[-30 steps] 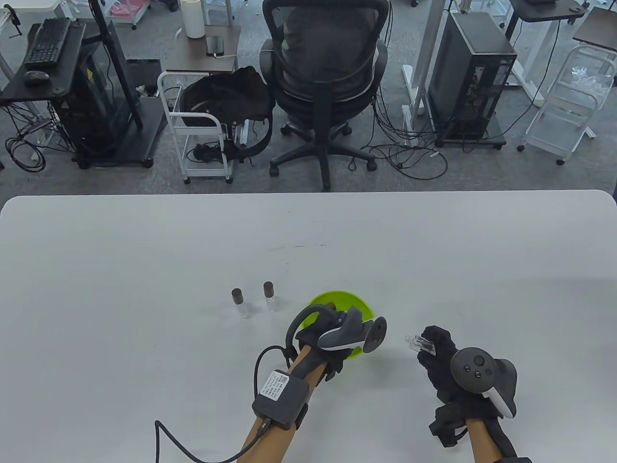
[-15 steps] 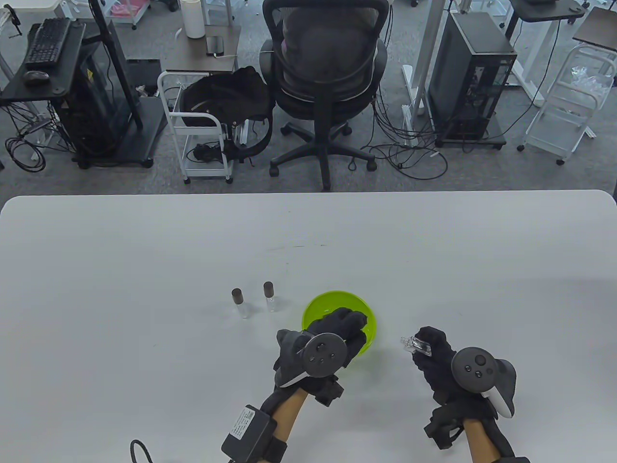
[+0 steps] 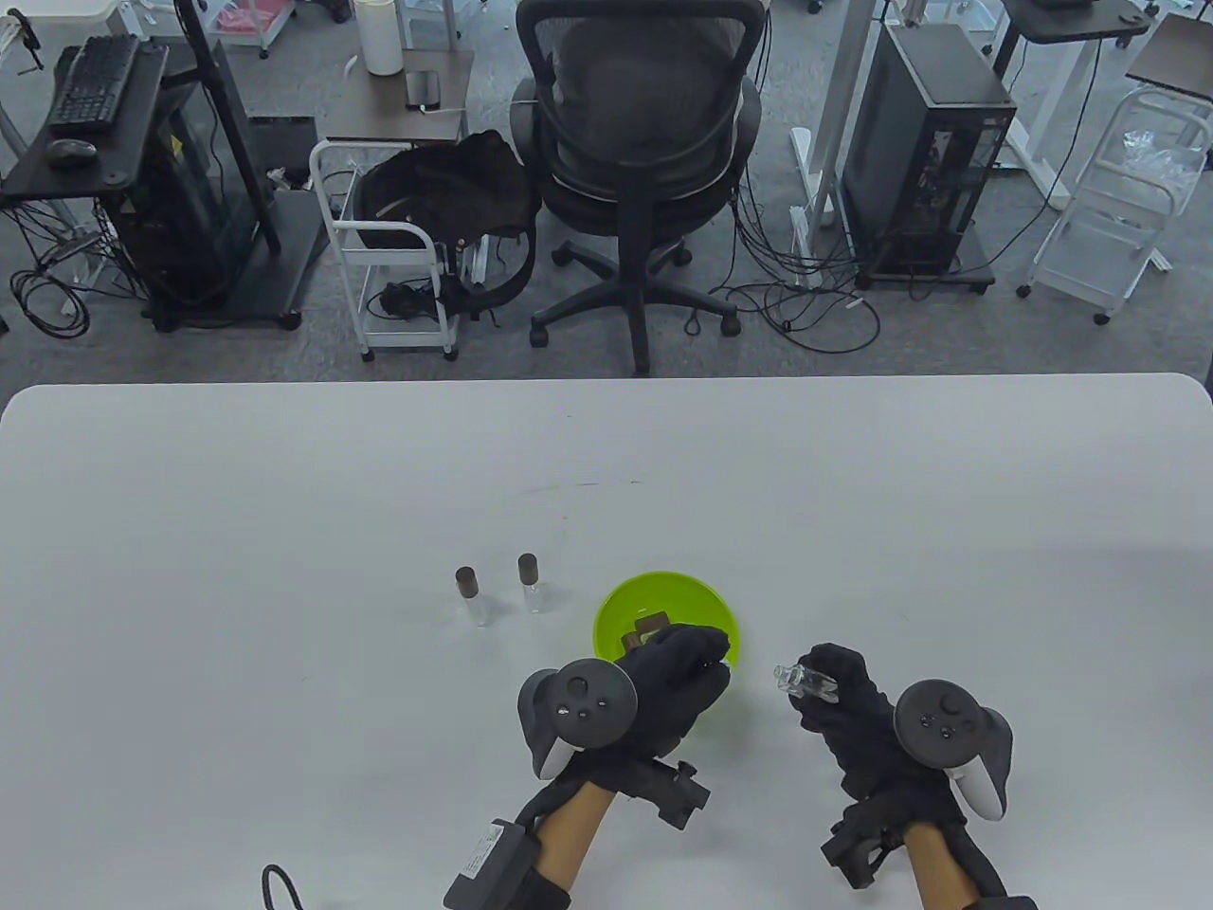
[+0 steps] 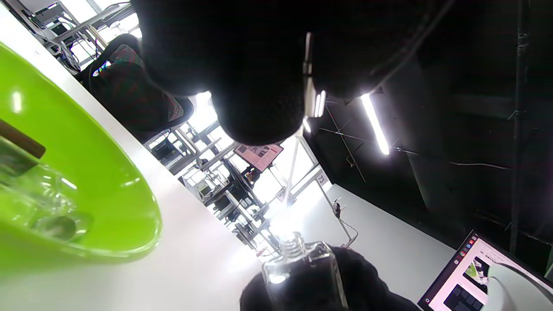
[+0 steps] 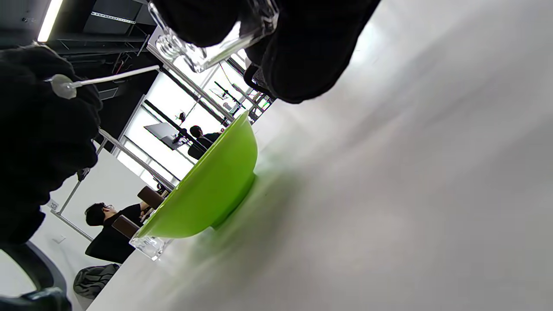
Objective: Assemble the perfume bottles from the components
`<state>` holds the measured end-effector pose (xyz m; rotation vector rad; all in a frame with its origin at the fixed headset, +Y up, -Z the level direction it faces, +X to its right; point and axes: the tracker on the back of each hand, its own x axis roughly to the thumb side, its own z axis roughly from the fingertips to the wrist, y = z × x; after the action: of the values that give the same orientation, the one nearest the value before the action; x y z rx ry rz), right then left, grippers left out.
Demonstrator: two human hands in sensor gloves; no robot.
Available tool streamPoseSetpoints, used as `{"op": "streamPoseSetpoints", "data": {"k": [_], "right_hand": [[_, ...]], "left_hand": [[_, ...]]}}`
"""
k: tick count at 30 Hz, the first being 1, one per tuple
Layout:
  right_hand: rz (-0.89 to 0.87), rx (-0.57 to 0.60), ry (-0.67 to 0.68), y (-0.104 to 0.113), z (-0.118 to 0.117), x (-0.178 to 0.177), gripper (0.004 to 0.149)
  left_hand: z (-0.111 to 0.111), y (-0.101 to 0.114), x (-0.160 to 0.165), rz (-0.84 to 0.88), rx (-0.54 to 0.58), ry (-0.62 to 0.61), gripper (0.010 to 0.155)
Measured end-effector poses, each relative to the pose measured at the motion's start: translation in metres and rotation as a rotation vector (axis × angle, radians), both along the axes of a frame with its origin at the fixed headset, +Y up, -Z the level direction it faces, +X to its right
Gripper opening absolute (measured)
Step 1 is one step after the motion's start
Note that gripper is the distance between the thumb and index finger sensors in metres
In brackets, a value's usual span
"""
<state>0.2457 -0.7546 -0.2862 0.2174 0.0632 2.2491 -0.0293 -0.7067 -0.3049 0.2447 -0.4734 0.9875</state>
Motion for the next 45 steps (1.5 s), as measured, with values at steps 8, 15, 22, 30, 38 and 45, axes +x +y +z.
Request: {"op": "streamPoseSetpoints", "data": {"k": [8, 15, 22, 30, 38, 45], "right_hand": [[-0.016, -0.024, 0.022, -0.002, -0.001, -0.002, 0.056], [-0.062, -0.027, 0.039, -0.001, -0.001, -0.002, 0.056], [-0.079, -0.001, 0.088, 0.004, 0.002, -0.011, 0.057], [-0.046, 0.033, 0.107, 0.007, 0.004, -0.017, 0.057], [0.035, 0.071, 0.120, 0.010, 0.008, -0.029, 0.057], [0.047, 0.070, 0.120, 0.010, 0.009, -0.031, 0.057]], "left_hand": [[0.000, 0.000, 0.001, 0.032, -0.017, -0.020, 0.038], [0.001, -0.002, 0.006, 0.015, -0.023, -0.036, 0.038], [0.002, -0.006, 0.015, -0.017, -0.047, -0.054, 0.038], [0.000, -0.008, 0.020, -0.090, -0.127, -0.060, 0.039], [0.000, -0.008, 0.023, -0.198, -0.151, -0.014, 0.043], [0.004, -0.004, 0.027, -0.298, -0.098, 0.038, 0.044]]}}
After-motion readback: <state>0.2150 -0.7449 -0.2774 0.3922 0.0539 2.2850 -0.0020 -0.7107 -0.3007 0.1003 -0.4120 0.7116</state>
